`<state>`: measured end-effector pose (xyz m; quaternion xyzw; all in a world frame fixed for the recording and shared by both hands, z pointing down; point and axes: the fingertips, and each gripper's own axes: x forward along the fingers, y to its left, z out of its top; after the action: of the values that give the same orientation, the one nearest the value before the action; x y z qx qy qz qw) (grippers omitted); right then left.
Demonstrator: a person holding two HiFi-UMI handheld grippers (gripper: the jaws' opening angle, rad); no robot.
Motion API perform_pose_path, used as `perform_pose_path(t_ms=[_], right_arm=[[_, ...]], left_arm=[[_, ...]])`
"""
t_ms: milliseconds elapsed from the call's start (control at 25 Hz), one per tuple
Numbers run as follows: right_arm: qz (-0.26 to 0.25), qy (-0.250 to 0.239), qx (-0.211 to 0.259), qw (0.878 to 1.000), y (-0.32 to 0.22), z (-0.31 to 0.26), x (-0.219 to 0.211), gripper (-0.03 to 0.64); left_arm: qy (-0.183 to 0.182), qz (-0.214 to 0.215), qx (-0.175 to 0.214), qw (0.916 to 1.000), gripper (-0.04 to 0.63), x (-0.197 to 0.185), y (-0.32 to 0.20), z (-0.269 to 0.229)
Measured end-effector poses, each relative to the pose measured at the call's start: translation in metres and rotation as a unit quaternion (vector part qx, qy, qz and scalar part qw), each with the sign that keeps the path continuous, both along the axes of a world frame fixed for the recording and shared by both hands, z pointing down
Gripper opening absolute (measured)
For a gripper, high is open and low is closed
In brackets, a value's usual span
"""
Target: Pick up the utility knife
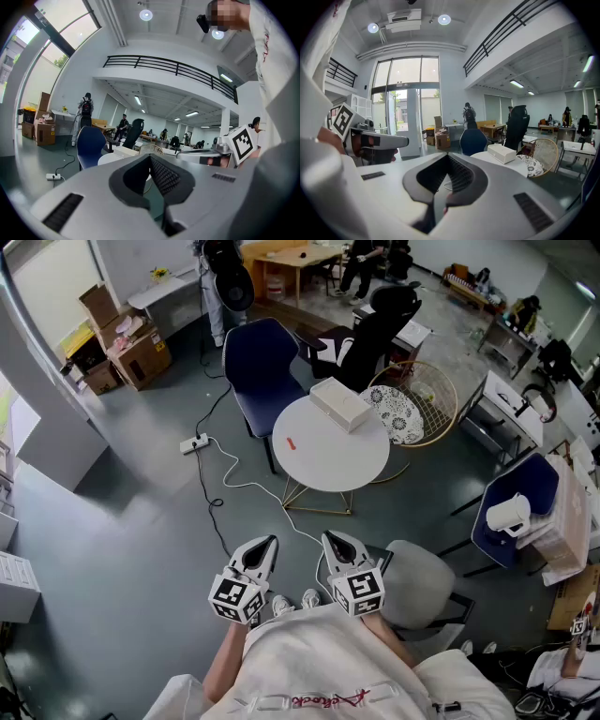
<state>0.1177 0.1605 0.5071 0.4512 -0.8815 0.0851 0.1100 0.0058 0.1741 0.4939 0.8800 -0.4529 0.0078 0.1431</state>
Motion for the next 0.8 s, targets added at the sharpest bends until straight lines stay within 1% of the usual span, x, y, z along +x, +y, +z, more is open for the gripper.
perform_pose_path(t_ms=[360,560,800], right_arm=[[-0.010,0.004,-0.006,1.000,0.000,0.009,-0.007,0.015],[-0.013,-0.013,-0.008,1.000,0.001,0.008,-0.002,0.017],[-0.009,-0.024,-0.010,1.000,-0.002,0.007,0.005,0.017]], left_arm=[[0.002,-0.002,-0.004,1.0000,0.012,-0.003,-0.001,0.008],[-0.002,-0.005,-0.007,1.0000,0.012,0.000,0.002,0.010],[-0.017,-0.002,-0.005,0.9998,0.012,0.007,0.000,0.006]])
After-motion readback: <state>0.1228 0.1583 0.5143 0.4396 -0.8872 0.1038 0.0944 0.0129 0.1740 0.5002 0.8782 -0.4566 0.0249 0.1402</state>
